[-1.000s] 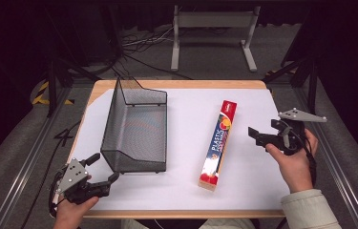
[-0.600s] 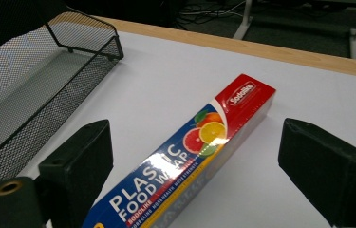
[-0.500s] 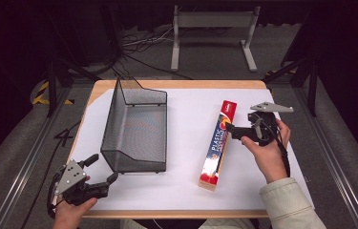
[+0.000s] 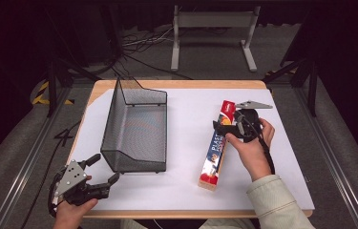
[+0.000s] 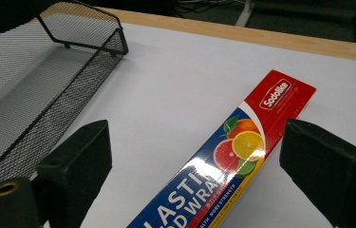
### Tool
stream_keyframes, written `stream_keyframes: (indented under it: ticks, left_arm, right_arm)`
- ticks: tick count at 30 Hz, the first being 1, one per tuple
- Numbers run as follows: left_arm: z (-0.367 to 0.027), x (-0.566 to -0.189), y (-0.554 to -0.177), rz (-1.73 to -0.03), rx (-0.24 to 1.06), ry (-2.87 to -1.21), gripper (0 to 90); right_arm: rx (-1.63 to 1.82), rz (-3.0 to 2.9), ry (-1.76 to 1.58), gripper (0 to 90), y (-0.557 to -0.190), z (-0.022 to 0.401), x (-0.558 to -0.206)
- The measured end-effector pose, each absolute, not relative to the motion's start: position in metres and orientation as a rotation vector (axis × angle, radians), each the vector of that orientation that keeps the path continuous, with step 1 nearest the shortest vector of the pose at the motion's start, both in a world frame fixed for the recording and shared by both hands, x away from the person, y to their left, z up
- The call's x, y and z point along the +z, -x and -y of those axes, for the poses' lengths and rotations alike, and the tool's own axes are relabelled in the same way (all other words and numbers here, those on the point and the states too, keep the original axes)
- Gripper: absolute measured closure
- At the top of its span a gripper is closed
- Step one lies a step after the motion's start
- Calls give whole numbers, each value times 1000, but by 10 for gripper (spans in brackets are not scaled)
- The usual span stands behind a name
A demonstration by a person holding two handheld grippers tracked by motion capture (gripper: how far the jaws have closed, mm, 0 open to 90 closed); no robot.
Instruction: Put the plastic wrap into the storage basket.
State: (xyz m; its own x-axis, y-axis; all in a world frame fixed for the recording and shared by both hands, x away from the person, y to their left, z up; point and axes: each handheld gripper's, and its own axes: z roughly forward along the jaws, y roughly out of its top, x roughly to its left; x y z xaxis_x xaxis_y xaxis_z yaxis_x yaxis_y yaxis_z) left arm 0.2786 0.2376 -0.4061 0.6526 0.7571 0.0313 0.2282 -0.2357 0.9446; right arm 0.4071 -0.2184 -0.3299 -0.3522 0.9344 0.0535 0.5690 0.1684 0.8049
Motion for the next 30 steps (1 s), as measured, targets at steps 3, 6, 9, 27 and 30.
stream_keyframes:
  ticks: [3,6,9,27,30]
  left_arm:
    - [-238,-406,-279,-788,608,-1768,151]
    - [-239,-407,-279,-785,604,-1764,151]
    - [-239,-407,-279,-782,606,-1768,151]
    - [-239,-408,-280,-780,625,-1767,156]
    - [-240,-408,-279,-780,624,-1766,156]
  right_arm:
    - [1021,-1985,-1456,104,-409,216,-337]
    - [990,-1991,-1495,100,-413,214,-346]
    - [962,-1984,-1532,97,-417,212,-354]
    - [692,-2031,-1678,98,-432,186,-388]
    - [656,-2025,-1675,98,-432,184,-391]
